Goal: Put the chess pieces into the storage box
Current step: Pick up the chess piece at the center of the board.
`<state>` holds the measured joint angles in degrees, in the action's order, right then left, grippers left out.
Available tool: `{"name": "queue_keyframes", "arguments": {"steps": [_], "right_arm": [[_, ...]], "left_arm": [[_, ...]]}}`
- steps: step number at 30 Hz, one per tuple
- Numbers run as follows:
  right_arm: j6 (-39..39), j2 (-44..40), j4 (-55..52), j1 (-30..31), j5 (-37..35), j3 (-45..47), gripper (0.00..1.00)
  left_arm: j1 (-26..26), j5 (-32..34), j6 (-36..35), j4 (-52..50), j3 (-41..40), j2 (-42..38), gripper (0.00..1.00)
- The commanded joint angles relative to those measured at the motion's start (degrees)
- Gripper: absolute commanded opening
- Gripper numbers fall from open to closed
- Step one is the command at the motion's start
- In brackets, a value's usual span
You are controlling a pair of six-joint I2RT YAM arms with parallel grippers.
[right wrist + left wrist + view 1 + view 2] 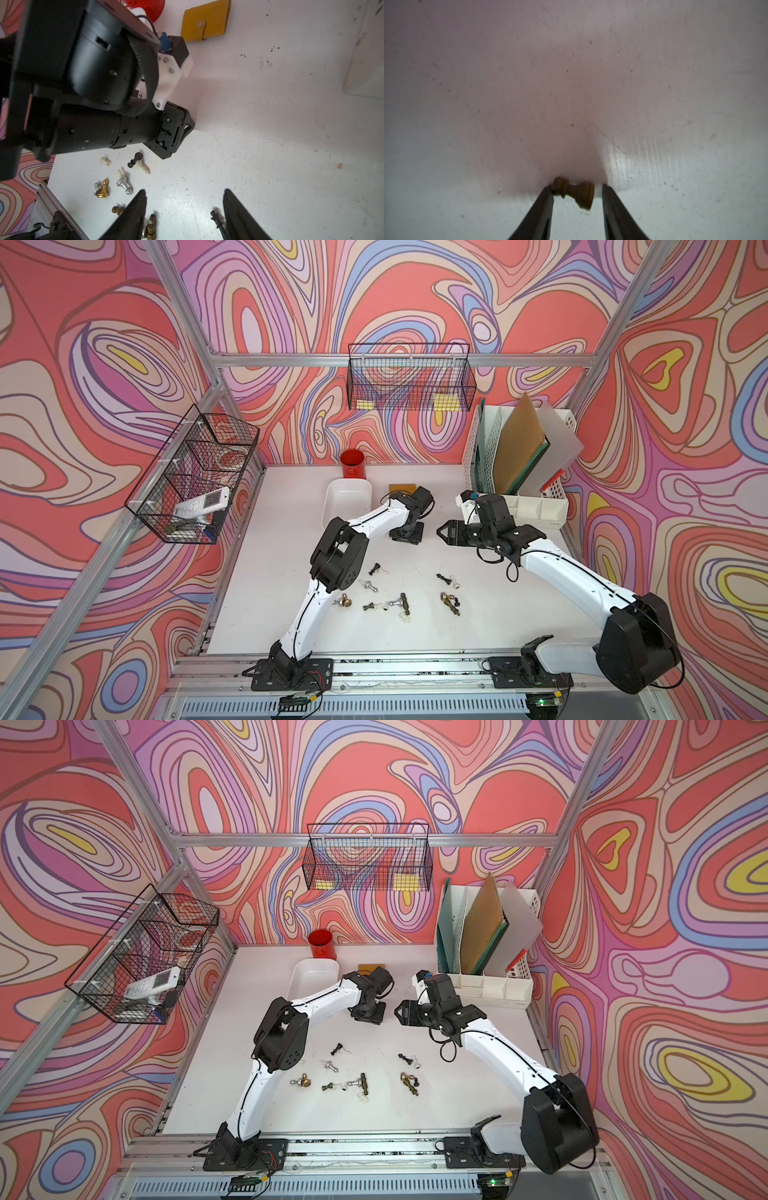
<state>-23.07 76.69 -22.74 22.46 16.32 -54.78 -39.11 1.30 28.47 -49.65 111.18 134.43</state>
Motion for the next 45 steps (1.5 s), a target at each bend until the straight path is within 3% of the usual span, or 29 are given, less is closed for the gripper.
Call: {"name": "queue_keyframes", "arguments": {"steps": [1, 14, 23, 45], "right_arm": [[-0.37, -0.05, 0.24, -0.05, 0.27, 0.93, 0.61], [-0.46, 0.10, -0.72, -0.05, 0.12, 0.12, 0.59], [-1.13, -0.42, -0.81, -0.05, -0.10, 0.34, 0.59], [-1.45, -0.98, -2.48, -0.05, -0.98, -0.43, 0.59]], "left_arm": [[-0.17, -0.99, -2.79, -2.91, -0.72, 4.67, 0.46], [-0.09, -0.95, -9.97, -3.75, 2.64, 7.32, 0.45], [0.69, -1.34, -10.96, -2.69, 2.99, 7.57, 0.46], [0.89, -0.82, -14.45, -5.42, 3.20, 9.08, 0.33]]}}
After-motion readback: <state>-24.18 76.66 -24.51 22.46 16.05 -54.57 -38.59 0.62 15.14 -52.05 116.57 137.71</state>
